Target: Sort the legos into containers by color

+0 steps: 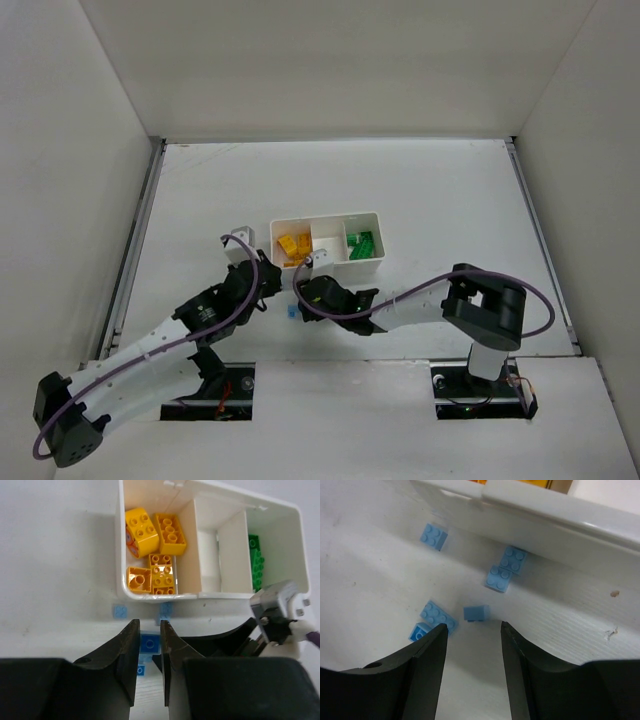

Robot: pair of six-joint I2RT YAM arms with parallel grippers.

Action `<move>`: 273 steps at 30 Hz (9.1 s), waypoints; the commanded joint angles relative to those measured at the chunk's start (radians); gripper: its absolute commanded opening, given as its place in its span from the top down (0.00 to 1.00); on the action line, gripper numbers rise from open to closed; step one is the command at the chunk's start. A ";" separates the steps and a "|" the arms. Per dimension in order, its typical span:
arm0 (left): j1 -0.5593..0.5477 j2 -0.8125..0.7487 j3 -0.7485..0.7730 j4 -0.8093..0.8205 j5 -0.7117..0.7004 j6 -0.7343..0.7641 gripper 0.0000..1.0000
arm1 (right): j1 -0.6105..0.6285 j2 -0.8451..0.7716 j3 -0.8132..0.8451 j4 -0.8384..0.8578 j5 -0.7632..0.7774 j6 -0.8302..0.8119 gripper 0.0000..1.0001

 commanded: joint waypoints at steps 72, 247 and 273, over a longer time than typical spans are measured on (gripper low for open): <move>-0.088 0.045 -0.141 0.074 -0.120 -0.018 0.65 | -0.184 -0.318 0.013 0.043 0.191 -0.134 0.57; -0.147 0.292 0.162 0.171 -0.040 0.093 0.86 | -0.071 -0.648 -0.378 -0.089 0.147 0.079 0.55; 0.227 0.289 0.135 0.367 0.143 0.160 0.53 | 0.061 -0.136 -0.115 0.169 -0.125 -0.250 0.45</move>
